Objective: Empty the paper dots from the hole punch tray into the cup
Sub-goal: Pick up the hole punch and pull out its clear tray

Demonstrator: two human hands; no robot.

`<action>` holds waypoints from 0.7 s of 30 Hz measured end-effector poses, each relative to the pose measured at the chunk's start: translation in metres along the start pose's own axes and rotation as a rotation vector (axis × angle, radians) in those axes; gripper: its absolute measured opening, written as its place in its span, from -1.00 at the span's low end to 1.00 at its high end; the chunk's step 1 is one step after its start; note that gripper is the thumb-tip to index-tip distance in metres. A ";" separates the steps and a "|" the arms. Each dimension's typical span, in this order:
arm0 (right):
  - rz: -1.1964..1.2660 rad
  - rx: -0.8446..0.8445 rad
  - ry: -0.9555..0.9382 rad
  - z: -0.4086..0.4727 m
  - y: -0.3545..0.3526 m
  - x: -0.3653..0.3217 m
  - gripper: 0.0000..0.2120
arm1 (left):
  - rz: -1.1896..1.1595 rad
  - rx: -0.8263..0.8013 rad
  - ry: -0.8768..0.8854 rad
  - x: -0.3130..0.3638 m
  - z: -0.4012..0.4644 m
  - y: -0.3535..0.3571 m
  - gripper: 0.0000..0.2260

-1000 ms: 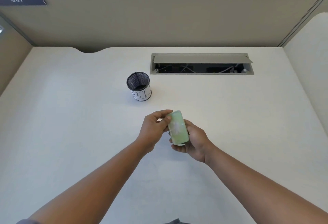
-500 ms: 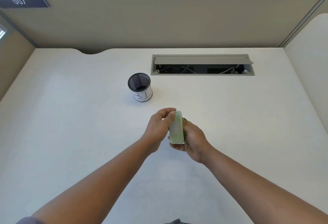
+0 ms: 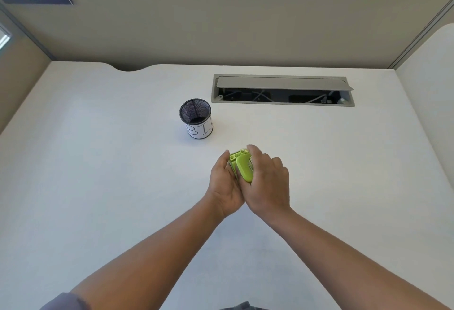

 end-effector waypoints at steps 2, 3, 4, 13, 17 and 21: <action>-0.072 0.022 -0.057 -0.002 0.000 -0.001 -0.48 | -0.017 -0.004 -0.012 -0.002 0.001 -0.002 -0.48; -0.089 0.029 -0.073 -0.002 0.000 -0.002 -0.48 | -0.027 -0.008 -0.016 -0.003 0.002 -0.003 -0.49; -0.099 0.032 -0.083 -0.003 -0.001 -0.002 -0.49 | -0.036 -0.012 -0.017 -0.004 0.003 -0.004 -0.50; -0.057 -0.023 -0.080 -0.004 0.003 -0.003 -0.49 | -0.054 -0.025 -0.002 -0.007 0.009 -0.006 -0.52; -0.043 -0.026 -0.074 -0.005 0.003 -0.004 -0.45 | -0.063 -0.030 0.001 -0.006 0.009 -0.008 -0.52; -0.009 -0.020 -0.057 -0.007 0.004 -0.005 -0.46 | -0.070 -0.026 -0.005 -0.005 0.009 -0.009 -0.53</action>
Point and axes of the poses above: each hand's wrist, its own z-axis towards the middle knuckle, its own y-axis out of the palm, x = y × z, the point moved 4 cm from there along z, towards the middle knuckle
